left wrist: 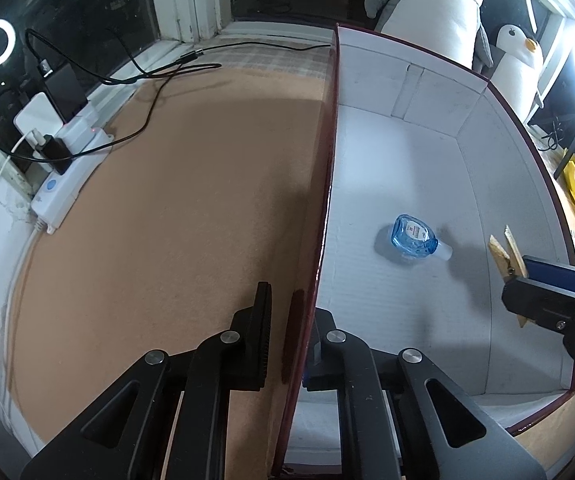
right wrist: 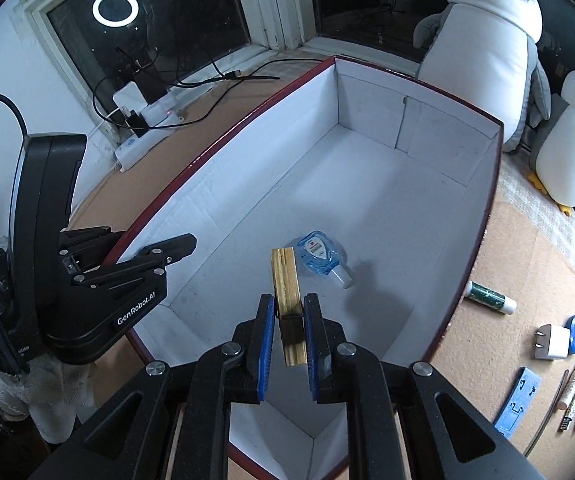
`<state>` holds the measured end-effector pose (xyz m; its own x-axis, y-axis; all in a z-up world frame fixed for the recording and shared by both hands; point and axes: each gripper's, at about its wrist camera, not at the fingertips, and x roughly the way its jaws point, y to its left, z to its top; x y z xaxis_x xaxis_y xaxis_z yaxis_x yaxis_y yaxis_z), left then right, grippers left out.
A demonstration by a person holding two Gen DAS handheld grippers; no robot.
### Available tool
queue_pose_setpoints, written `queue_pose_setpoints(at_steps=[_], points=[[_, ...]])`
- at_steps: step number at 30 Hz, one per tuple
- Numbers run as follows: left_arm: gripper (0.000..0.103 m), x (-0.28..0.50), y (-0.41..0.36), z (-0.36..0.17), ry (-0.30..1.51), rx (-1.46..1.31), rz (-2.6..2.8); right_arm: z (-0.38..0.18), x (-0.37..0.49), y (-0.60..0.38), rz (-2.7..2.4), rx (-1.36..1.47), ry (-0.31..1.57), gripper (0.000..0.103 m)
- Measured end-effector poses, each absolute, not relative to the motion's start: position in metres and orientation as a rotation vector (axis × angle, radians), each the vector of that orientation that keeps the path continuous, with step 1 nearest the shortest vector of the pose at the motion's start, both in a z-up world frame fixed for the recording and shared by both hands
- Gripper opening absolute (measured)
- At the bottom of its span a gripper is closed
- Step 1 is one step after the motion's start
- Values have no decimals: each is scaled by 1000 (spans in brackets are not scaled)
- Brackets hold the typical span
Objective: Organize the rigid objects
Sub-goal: 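Carry the clothespin into the box and open the right gripper, then withdraw the right gripper from the box toward the remaining items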
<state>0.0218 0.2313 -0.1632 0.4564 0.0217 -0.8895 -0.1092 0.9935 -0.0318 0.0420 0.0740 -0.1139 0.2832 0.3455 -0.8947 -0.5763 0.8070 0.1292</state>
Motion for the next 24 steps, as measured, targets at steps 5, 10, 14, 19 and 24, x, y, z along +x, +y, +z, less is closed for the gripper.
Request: queue_pose_setpoints(at_steps=[5,10,14,19,24], points=[[10,22,230,-163,1096,-80,84,-111,39,74,629,-245,1103,31],[13,26,230,-163,1108,-66,88,-102,37,64,628,-209,1073,41],[17,28,228,-165,1118,-56,81,-91,37,45,610,-161,1053,41],[17,30,225,-168,1134,-49,81,-77,37,10,560,-101,1026,43],[18,32,226,-170,1151,-50,85,-67,39,-48,456,-42,1004,46]])
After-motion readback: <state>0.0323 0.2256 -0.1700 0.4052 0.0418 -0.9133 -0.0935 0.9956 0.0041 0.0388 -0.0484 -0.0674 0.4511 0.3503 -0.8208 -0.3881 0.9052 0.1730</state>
